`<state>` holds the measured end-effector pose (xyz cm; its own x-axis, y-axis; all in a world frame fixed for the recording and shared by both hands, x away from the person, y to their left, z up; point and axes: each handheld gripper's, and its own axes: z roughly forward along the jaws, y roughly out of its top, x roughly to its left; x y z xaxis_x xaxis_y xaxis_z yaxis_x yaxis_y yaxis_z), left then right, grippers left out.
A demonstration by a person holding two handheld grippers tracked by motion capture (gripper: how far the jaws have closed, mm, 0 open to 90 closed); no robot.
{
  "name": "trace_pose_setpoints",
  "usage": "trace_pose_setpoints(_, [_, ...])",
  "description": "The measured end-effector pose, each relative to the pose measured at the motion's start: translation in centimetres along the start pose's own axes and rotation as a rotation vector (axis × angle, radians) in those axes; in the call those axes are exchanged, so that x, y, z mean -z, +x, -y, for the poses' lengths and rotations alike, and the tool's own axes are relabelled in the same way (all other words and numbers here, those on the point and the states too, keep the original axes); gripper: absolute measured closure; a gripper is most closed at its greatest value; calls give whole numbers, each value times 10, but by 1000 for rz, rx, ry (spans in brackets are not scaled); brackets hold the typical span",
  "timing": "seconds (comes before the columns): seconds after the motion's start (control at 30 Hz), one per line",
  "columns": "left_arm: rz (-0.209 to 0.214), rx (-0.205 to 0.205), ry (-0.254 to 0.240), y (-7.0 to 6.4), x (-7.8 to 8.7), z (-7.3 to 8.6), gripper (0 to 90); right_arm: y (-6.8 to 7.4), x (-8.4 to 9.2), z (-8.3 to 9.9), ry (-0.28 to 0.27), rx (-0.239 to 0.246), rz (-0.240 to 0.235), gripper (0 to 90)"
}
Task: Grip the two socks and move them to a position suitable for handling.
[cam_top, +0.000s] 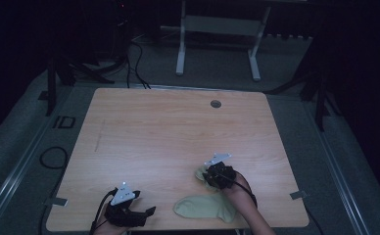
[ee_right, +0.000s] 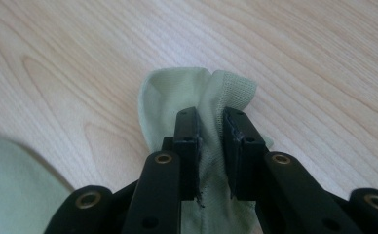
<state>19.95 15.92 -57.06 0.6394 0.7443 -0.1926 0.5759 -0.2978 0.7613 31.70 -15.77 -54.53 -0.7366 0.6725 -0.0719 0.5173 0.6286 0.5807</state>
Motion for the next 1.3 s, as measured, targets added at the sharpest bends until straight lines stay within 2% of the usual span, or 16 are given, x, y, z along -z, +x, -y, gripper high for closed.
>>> trace_pose_setpoints(0.1, [12, 0, 5, -1, -5, -4, 169, 0, -1, 0, -2, -2, 1, 757])
trace_pose_setpoints(0.23, [18, -13, 15, -2, -9, -10, 171, 2, 0, -1, 9, 11, -9, 684])
trace_pose_setpoints(0.33, [40, -21, 10, -4, -15, -24, 170, 0, 11, -7, -10, 10, -36, 615])
trace_pose_setpoints(0.53, [74, -46, -16, -13, -32, -55, 171, -10, 34, -16, -55, 19, -19, 630])
trace_pose_setpoints(0.6, [93, -67, -9, -18, -40, -67, 171, -14, 36, -16, -54, 15, -12, 641])
trace_pose_setpoints(0.67, [87, -96, 1, -23, -50, -78, 195, -18, 38, -14, -51, 3, -16, 655])
trace_pose_setpoints(0.7, [83, -114, 14, -26, -57, -87, 213, -19, 38, -13, -47, -4, -22, 655])
trace_pose_setpoints(0.73, [83, -114, 14, -26, -57, -87, 214, -19, 38, -13, -47, -4, -22, 655])
trace_pose_setpoints(0.83, [95, -144, 51, -32, -80, -108, 247, -19, 33, -8, -22, 13, -44, 662])
trace_pose_setpoints(0.87, [110, -138, 61, -32, -86, -112, 254, -19, 31, -7, -15, 18, -48, 664])
trace_pose_setpoints(0.97, [112, -148, 95, -31, -104, -122, 324, -20, 22, -5, 6, 35, -56, 670])
trace_pose_setpoints(1.03, [88, -161, 131, -30, -116, -125, 326, -21, 16, -4, 17, 47, -68, 670])
trace_pose_setpoints(1.07, [88, -161, 131, -30, -116, -125, 330, -21, 14, -3, 19, 47, -72, 673])
trace_pose_setpoints(1.1, [93, -159, 158, -26, -126, -125, 368, -22, 11, -3, 24, 51, -73, 681])
trace_pose_setpoints(1.17, [101, -159, 174, -25, -134, -125, 398, -23, 7, -2, 36, 55, -75, 684])
trace_pose_setpoints(1.3, [98, -172, 203, -27, -143, -126, 495, -27, 0, 1, 43, 40, -98, 716])
